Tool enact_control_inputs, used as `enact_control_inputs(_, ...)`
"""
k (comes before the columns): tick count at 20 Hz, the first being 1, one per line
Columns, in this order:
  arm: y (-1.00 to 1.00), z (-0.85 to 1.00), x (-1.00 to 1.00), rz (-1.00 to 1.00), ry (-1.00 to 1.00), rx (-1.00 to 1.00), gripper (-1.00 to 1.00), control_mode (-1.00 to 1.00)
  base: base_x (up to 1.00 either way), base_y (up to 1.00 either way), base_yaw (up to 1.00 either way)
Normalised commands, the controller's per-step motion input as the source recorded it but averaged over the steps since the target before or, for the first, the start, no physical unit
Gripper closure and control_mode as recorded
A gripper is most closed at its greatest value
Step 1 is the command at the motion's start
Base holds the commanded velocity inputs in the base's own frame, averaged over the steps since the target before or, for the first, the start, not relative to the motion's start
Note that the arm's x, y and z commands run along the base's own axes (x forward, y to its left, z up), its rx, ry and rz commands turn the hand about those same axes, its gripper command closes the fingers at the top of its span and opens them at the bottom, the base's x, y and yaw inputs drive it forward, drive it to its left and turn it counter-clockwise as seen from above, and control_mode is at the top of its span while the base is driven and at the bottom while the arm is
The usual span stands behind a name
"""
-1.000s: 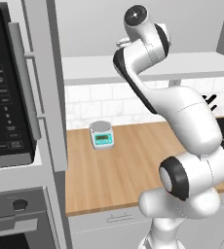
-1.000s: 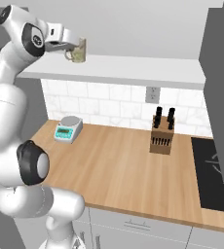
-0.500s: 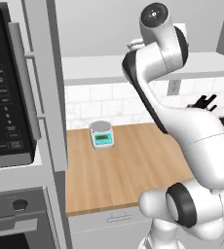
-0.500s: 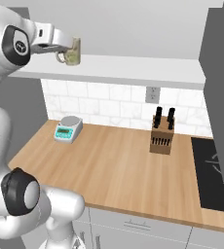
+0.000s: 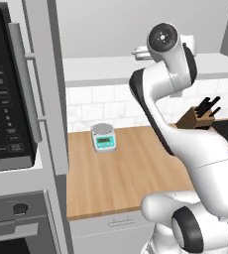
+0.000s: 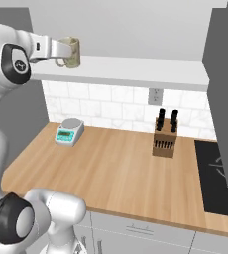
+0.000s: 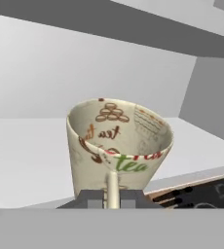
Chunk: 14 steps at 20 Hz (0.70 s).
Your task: Gather all objects into one cabinet and sort the glasses and bowls to opposite sides.
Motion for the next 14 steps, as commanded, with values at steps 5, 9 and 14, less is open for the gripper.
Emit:
enact_control_inputs(5,0.0,0.0,-0.06,0.0,0.0,0.0,1.0,1.0,-0.15,0.0,0.0)
enact_control_inputs(9,0.0,0.0,0.0,0.0,0.0,0.0,1.0,1.0,-0.31,-0.03,0.0)
enact_control_inputs(14,0.0,0.0,0.0,0.0,0.0,0.0,1.0,1.0,-0.48,-0.18,-0.26)
